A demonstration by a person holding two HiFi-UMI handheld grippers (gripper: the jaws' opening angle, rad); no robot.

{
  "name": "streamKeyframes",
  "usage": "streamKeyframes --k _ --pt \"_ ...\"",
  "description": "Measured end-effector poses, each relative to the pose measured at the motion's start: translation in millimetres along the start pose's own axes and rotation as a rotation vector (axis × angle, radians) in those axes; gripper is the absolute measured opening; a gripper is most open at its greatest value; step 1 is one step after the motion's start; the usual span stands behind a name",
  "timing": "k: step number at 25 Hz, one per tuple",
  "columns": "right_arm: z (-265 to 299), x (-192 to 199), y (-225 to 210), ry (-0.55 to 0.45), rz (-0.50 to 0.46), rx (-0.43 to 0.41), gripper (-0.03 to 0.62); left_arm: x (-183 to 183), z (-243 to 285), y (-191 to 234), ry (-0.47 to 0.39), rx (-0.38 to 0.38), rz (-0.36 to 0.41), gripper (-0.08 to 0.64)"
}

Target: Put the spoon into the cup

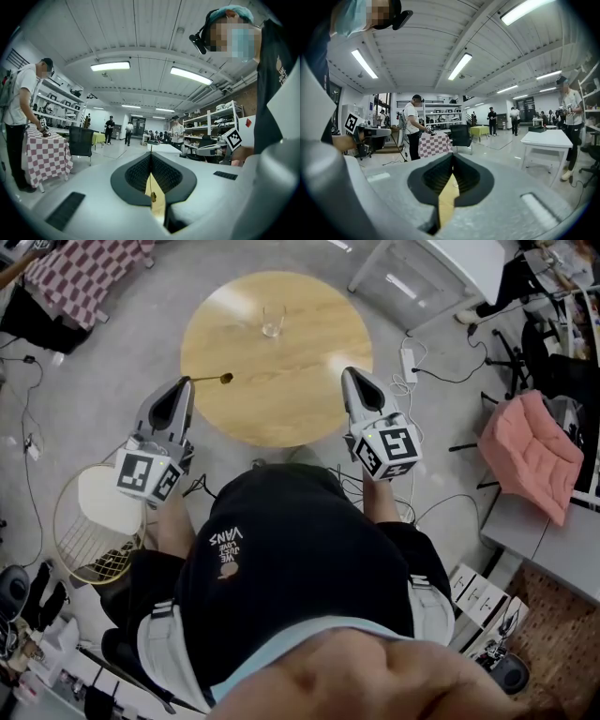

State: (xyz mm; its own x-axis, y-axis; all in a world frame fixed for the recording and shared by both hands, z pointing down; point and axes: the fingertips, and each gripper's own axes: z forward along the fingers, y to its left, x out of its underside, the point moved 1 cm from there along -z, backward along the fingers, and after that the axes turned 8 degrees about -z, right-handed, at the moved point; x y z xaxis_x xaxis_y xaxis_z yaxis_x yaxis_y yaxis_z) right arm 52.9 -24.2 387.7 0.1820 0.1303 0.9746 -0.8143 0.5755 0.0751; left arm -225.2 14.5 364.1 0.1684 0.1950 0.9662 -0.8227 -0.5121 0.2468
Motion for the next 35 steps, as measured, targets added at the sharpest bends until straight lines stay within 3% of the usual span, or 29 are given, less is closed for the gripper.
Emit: streamKeyframes --k 18,35 --pt "38 8 -75 -0.004 0.016 -0.062 -0.002 -18 86 -1 -0.011 -0.031 0.055 0.002" --pt "59 22 -134 0.007 0.053 -0.05 -0.002 -31 185 0 -0.003 0.028 0.148 0.002"
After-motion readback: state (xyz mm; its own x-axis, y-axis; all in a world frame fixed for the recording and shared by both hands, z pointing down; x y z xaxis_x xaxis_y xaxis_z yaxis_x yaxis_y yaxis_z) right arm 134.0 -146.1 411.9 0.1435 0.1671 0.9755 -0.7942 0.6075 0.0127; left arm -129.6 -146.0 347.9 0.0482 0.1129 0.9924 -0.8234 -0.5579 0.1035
